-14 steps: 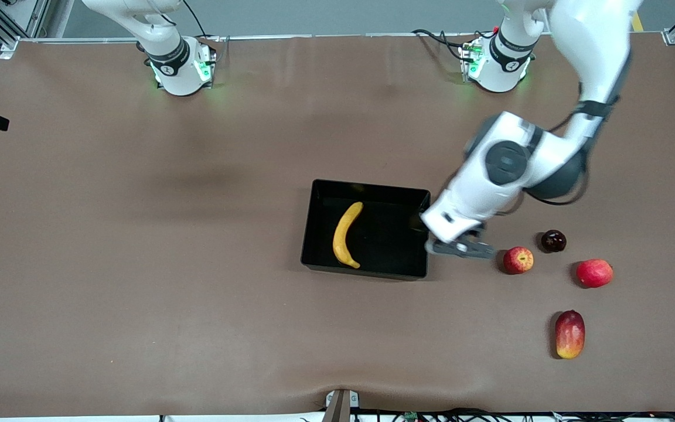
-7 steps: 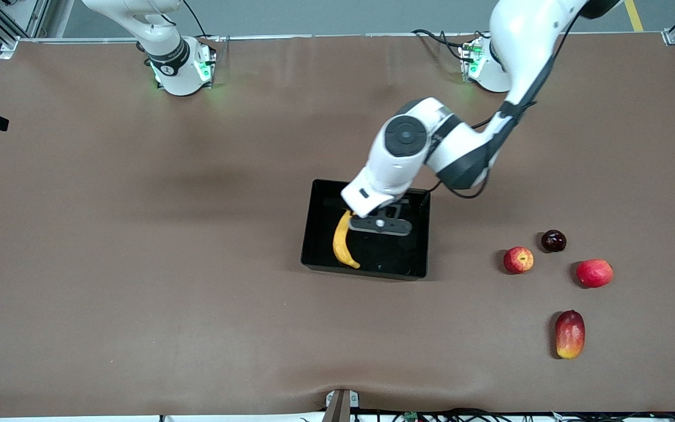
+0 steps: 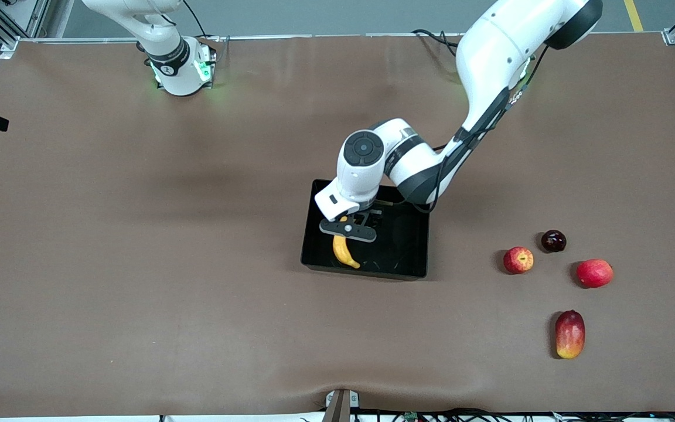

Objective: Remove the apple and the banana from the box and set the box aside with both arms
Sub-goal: 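Reach the left gripper into the tray and grasp the banana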

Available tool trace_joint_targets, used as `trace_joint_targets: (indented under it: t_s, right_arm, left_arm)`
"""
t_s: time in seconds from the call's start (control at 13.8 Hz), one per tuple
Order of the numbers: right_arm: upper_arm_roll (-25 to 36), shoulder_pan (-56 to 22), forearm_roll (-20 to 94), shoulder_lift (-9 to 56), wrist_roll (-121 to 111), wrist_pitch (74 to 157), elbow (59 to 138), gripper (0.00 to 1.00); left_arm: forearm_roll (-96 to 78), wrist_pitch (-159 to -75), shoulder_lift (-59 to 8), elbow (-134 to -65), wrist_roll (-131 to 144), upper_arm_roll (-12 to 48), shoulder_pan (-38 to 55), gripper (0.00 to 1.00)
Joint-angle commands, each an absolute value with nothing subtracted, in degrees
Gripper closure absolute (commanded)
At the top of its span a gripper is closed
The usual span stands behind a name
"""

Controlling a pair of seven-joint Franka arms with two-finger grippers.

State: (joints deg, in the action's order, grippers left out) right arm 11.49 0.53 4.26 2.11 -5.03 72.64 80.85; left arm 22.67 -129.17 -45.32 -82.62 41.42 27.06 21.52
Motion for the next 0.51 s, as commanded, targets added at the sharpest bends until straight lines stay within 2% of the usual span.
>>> trace_joint_targets:
  t_s: [0.0,0.14,0.29,0.43]
  right_arm:
    - [11.95,0.26,4.92,3.77,-5.45,71.98,79.72,0.00]
    - [11.95,0.44,4.75,4.39,-5.45,71.98,80.07,0.00]
    - [11.95,0.79,4.66,8.59,-5.45,71.02,80.24,0.00]
    - [11.95,1.23,4.22,9.14,-5.45,69.26,80.33,0.00]
  left_arm:
    - [24.08,-132.09,-48.42,-80.68,41.75,26.63,22.50,0.00]
    - [24.26,-133.85,-49.91,-80.77,42.10,26.46,23.11,0.00]
    - [24.35,-134.47,-51.32,-80.77,41.75,25.67,23.29,0.01]
    - [24.17,-134.65,-51.77,-80.68,41.84,22.61,26.44,0.29]
